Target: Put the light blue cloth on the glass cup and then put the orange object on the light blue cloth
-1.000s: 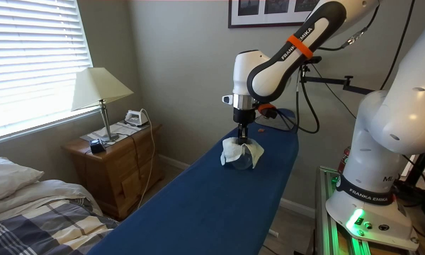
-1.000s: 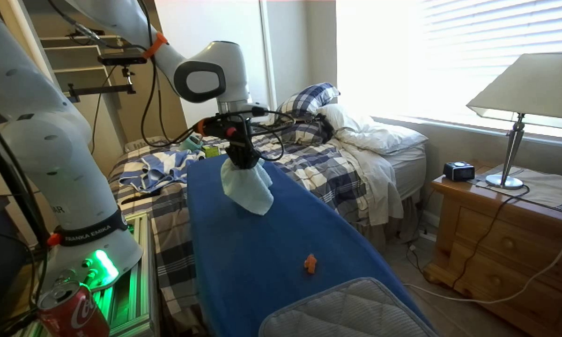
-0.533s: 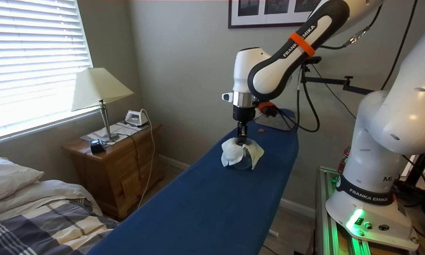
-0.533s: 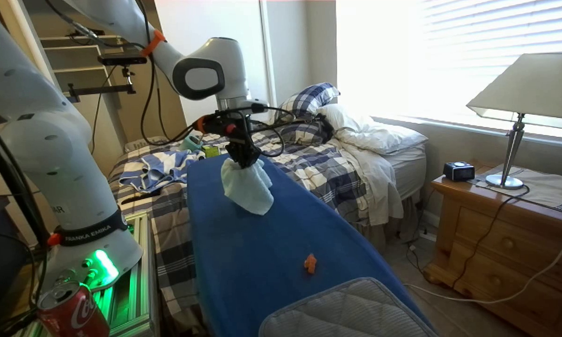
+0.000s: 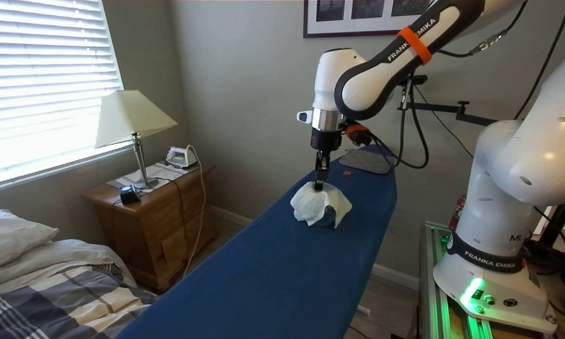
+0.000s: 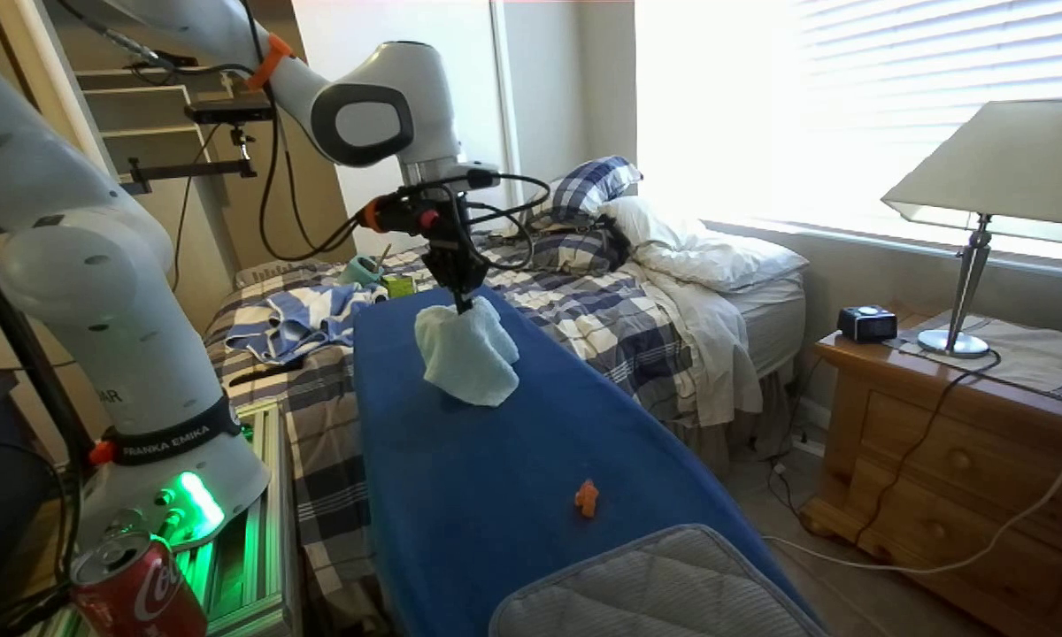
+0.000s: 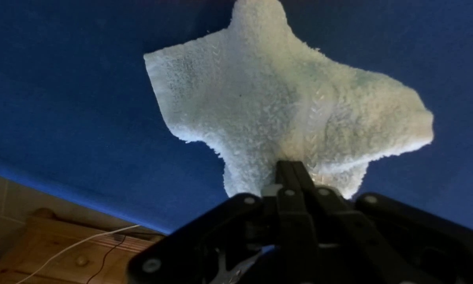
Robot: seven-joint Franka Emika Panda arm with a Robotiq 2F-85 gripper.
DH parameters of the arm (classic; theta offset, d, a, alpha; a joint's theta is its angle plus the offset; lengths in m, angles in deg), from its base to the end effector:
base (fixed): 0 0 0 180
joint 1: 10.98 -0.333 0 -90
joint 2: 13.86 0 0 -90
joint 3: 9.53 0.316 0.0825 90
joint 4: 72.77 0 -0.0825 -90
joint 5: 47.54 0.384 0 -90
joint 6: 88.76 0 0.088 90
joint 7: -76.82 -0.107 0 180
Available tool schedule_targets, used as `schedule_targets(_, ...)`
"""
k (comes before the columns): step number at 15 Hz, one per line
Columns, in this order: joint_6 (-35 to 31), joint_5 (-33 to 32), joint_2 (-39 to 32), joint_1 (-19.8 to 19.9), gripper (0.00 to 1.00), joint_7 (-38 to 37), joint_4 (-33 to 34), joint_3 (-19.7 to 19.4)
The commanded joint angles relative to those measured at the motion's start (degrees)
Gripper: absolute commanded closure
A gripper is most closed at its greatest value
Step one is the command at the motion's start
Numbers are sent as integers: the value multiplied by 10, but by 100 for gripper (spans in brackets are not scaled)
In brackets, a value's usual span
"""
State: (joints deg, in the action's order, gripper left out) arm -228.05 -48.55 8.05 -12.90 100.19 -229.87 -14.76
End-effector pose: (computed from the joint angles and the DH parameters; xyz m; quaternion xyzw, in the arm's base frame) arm 0.3827 -0.0200 0.3417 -0.9824 -0.1831 -0.0367 0.0027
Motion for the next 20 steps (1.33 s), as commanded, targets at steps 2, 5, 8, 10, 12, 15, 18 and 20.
schedule_targets(2,8,10,-15,-9,96,14,-1,-11)
schedule_targets(5,-26,23,-47,-15,96,42,-2,-22)
schedule_targets(8,-63,64,-79,-29,96,93,-3,-38)
schedule_targets(10,-82,107,-95,-40,96,139,-3,-49)
schedule_targets(12,-98,156,-97,-51,97,188,-1,-60)
schedule_targets(15,-91,200,-98,-55,96,233,0,-62)
schedule_targets(18,-68,176,-93,-38,96,219,0,-50)
schedule_targets(20,-67,156,-88,-29,96,201,-1,-44)
